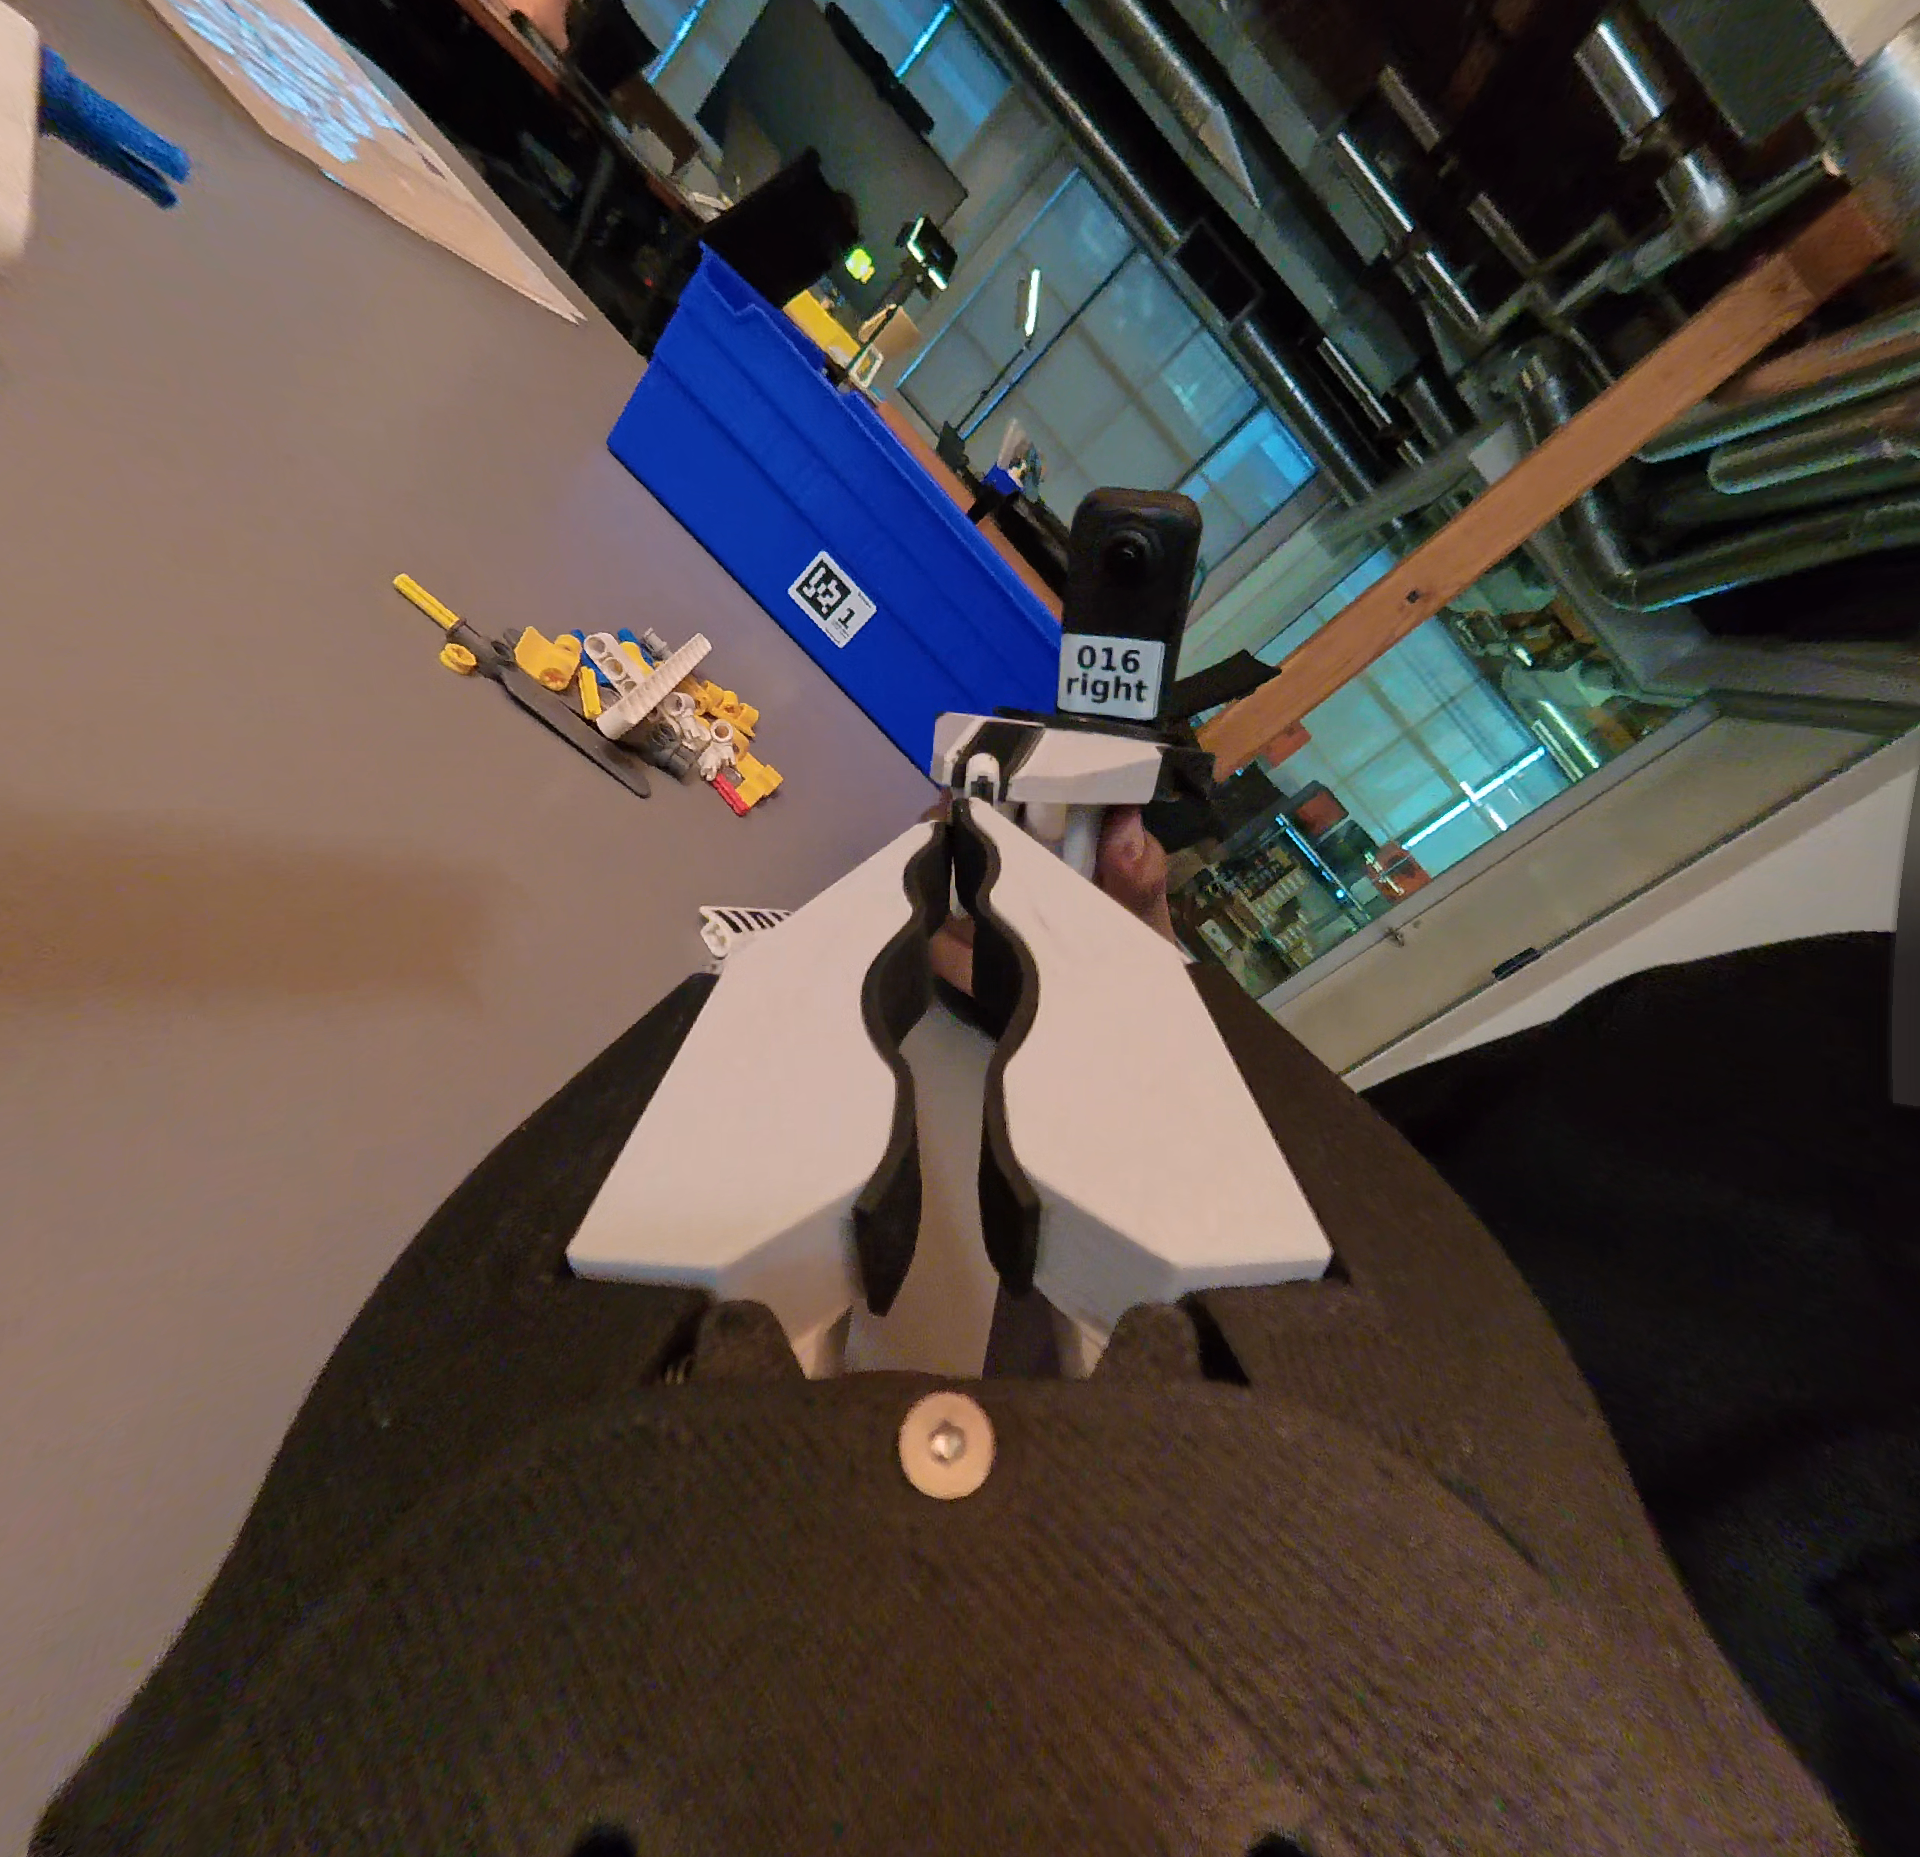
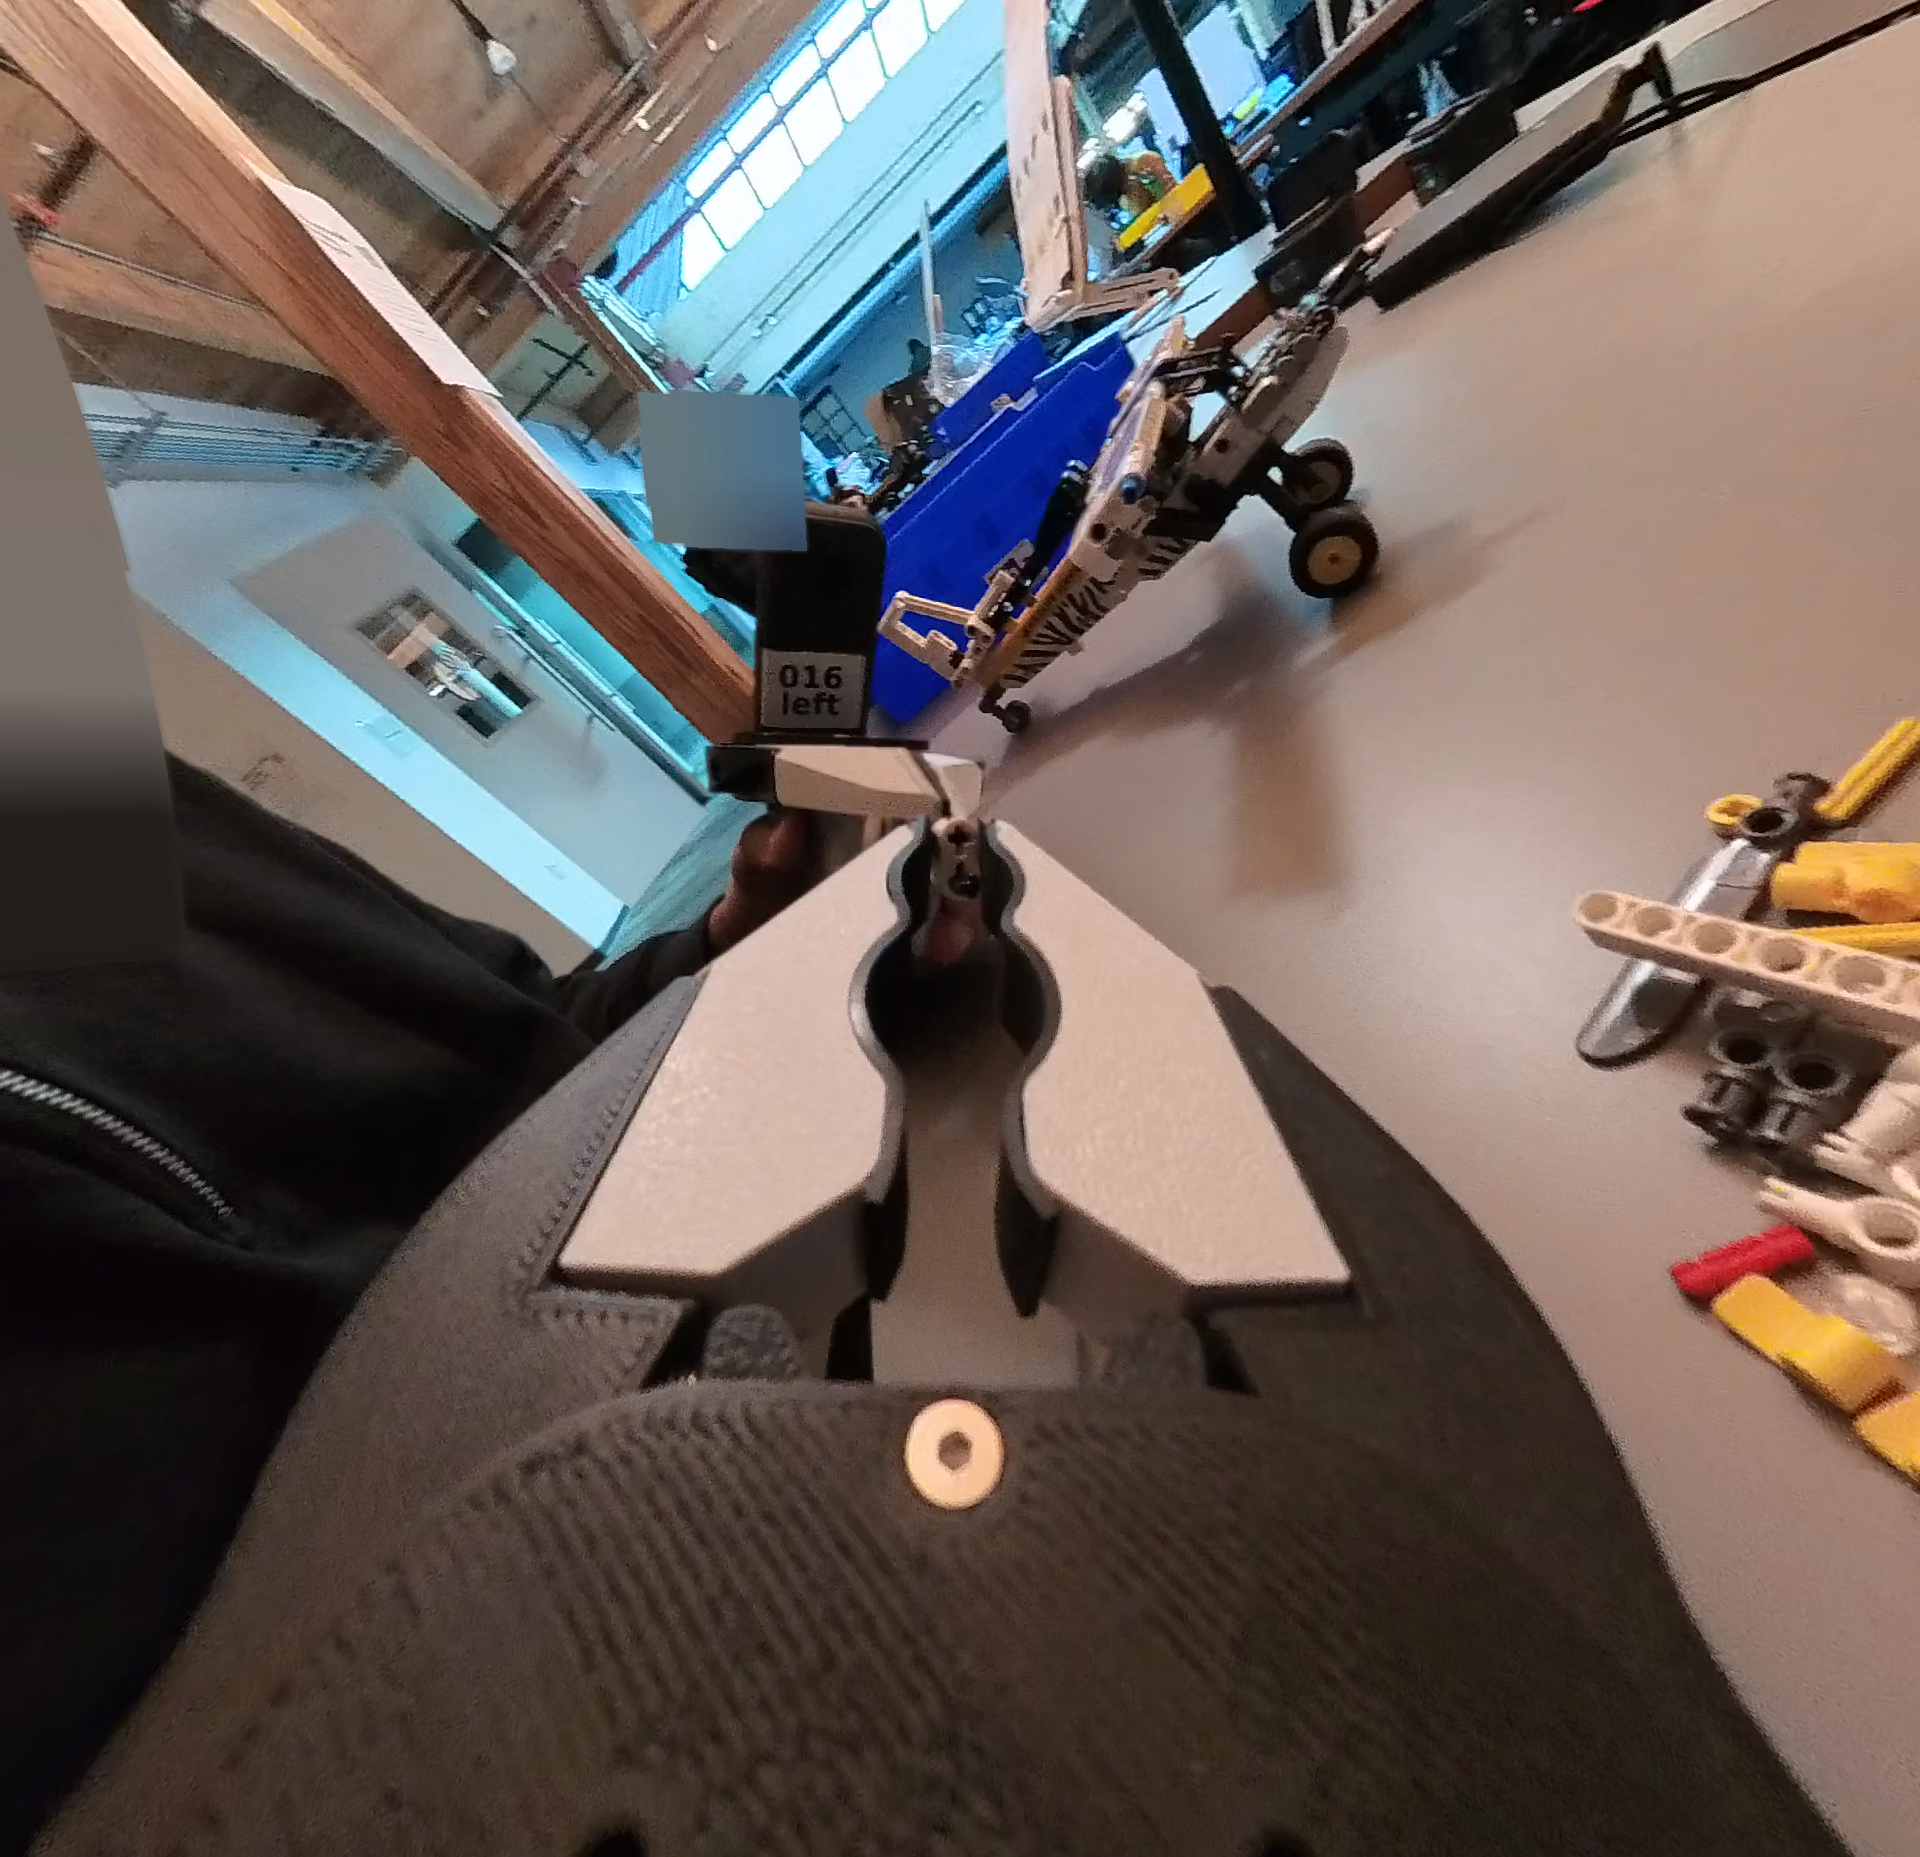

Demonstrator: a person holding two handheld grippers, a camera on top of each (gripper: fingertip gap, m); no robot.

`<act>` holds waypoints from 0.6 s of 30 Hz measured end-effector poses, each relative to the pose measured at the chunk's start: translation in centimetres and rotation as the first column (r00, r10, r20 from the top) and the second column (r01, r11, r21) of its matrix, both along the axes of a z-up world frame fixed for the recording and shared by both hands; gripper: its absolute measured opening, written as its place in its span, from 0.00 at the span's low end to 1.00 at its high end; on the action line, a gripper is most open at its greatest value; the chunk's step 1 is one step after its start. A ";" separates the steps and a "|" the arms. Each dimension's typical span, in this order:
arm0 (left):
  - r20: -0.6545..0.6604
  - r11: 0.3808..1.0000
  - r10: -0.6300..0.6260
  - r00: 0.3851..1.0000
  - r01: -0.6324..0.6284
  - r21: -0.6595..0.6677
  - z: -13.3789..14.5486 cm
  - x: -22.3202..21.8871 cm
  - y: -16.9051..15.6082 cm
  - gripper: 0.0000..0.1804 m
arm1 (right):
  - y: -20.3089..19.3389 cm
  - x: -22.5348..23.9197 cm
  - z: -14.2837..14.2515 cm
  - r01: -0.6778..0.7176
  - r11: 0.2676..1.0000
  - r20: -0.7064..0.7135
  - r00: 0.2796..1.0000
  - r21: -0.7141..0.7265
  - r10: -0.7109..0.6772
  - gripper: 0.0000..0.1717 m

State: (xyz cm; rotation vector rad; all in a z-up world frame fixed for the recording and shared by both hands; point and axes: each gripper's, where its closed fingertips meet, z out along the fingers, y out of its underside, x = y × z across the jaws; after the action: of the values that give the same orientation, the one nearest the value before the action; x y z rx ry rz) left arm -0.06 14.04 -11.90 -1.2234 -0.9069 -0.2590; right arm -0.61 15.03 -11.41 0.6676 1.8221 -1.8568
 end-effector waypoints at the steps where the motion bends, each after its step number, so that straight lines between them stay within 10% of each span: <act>1: 0.001 1.000 0.000 1.000 0.000 -0.005 -0.1 0.1 0.0 0.00 | -0.1 0.1 0.1 -0.012 1.000 0.002 1.000 -0.010 0.012 0.03; 18: -0.004 0.997 0.046 0.999 -0.046 -0.067 -0.6 0.7 0.0 0.05 | -1.7 -0.2 0.6 -0.042 0.998 0.011 0.999 -0.051 0.042 0.00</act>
State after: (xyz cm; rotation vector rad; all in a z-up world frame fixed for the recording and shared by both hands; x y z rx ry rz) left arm 0.66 14.01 -12.51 -1.2628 -0.9468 -0.1910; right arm -0.81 13.35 -10.83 0.6168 1.7617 -1.8611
